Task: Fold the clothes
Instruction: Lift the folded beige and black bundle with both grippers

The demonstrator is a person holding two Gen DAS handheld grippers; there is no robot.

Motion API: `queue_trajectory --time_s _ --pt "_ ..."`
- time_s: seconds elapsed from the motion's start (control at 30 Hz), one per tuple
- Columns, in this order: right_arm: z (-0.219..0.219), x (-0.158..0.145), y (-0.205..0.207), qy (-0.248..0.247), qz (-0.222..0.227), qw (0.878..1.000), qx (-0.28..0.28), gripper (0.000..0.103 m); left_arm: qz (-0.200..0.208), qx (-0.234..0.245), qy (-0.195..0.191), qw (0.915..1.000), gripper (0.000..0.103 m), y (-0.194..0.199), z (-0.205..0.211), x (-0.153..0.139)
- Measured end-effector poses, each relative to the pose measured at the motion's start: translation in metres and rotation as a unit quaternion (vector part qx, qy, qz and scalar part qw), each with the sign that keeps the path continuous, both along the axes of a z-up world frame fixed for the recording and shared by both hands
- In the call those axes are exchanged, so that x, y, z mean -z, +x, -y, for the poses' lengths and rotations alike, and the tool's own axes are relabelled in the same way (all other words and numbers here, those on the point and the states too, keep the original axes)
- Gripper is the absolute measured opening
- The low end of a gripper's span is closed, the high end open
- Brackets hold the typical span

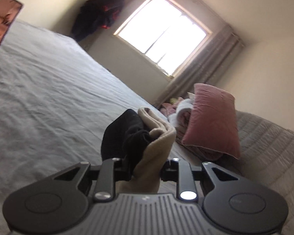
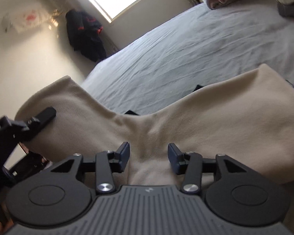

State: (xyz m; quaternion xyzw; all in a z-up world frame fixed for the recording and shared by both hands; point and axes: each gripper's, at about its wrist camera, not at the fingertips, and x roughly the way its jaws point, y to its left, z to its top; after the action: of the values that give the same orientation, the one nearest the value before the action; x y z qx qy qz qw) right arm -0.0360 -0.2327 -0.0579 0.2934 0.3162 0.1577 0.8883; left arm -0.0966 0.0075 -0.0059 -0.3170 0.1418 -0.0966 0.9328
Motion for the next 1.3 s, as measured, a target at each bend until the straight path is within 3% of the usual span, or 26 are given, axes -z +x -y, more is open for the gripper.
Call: queue_trajectory --time_s 0.37,0.5,0.63,0.73,0.87,1.0,1.03,1.07,1.1,1.2,1.3 --pt "0.084 -0.004 -0.021 0.166 -0.011 0.983 0.074 0.065 -0.017 0.096 0.041 0.9944 0.027 0.022 0.062 0.015" --pt "0.096 0.004 -0.024 0.232 -0.025 0.969 0.077 0.07 -0.037 0.167 0.098 0.9804 0.037 0.021 0.087 0.029" --pt "0.099 0.008 -0.021 0.247 -0.043 0.965 0.08 0.07 -0.039 0.228 0.154 0.9605 0.045 0.015 0.104 0.041" --pt "0.093 0.008 -0.017 0.234 -0.056 0.967 0.084 0.07 -0.023 0.26 0.146 0.9543 0.056 0.01 0.095 0.036" --pt "0.079 -0.001 -0.005 0.19 -0.067 0.976 0.083 0.07 -0.015 0.311 0.084 0.9467 0.058 0.011 0.071 0.031" --pt "0.057 -0.011 0.008 0.115 -0.067 0.988 0.072 0.07 -0.019 0.288 0.06 0.9554 0.058 0.014 0.048 0.03" --pt "0.051 -0.013 0.01 0.093 -0.068 0.991 0.072 0.063 -0.02 0.283 0.055 0.9575 0.058 0.015 0.042 0.03" --pt "0.044 -0.016 0.012 0.068 -0.069 0.993 0.073 0.043 -0.021 0.277 0.049 0.9594 0.058 0.016 0.037 0.03" --pt "0.037 -0.018 0.013 0.04 -0.073 0.994 0.076 0.03 -0.023 0.271 0.043 0.9613 0.058 0.017 0.031 0.03" --pt "0.027 -0.026 0.01 0.016 -0.068 0.994 0.083 0.025 -0.027 0.251 0.027 0.9671 0.056 0.02 0.015 0.03" --pt "0.03 -0.042 0.01 0.016 -0.054 0.996 0.076 0.025 -0.032 0.208 0.041 0.9767 0.052 0.027 0.005 0.032"
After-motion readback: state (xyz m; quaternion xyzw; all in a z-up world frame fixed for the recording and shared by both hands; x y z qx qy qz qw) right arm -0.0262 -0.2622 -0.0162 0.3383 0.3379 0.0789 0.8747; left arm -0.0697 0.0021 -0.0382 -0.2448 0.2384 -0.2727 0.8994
